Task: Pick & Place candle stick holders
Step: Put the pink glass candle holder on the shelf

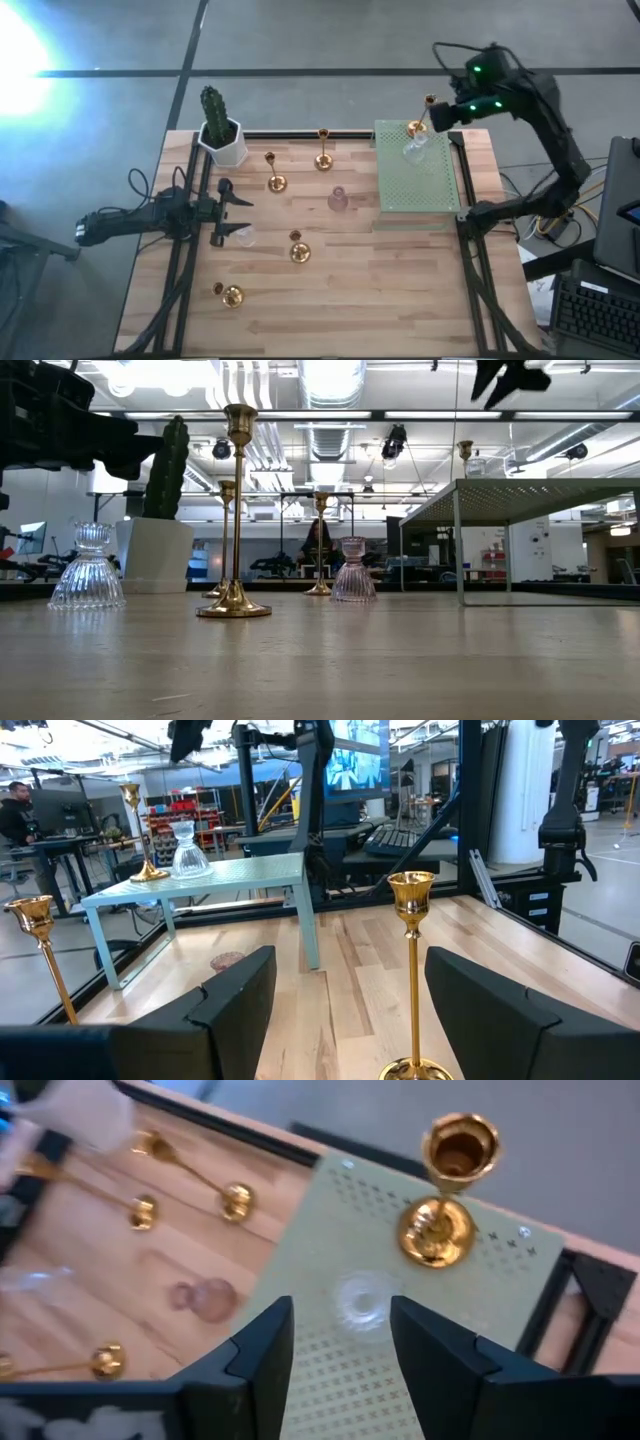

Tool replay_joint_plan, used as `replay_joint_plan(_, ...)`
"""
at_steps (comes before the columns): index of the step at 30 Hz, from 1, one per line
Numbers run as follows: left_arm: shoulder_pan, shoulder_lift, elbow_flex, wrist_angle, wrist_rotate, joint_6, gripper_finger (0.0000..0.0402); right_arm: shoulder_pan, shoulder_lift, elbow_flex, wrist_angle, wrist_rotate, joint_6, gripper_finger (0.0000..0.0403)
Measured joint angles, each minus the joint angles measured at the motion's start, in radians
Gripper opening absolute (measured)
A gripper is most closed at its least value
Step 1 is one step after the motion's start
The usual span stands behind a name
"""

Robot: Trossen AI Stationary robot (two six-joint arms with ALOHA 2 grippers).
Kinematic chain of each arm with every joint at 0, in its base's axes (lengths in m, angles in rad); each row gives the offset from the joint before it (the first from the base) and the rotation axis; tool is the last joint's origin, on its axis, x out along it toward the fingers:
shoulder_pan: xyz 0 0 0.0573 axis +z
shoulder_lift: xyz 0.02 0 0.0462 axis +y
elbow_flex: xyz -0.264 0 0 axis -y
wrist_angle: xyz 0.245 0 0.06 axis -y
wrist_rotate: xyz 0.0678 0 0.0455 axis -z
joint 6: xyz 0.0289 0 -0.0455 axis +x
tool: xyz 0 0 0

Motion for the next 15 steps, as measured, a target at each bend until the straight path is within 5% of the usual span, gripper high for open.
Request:
replay_joint_plan(9, 0.0, 0.0, 0.0, 0.0, 0.0, 0.0, 0.0262, 0.328, -0.103, 0.03, 0.132, 0.016, 0.111, 0.0131)
replay_joint_plan(15, 0.0, 0.0, 0.0, 0.0, 0.0, 0.0, 0.0262, 0.649, -0.061, 0.004, 0.203, 0.202, 0.155, 0.0116)
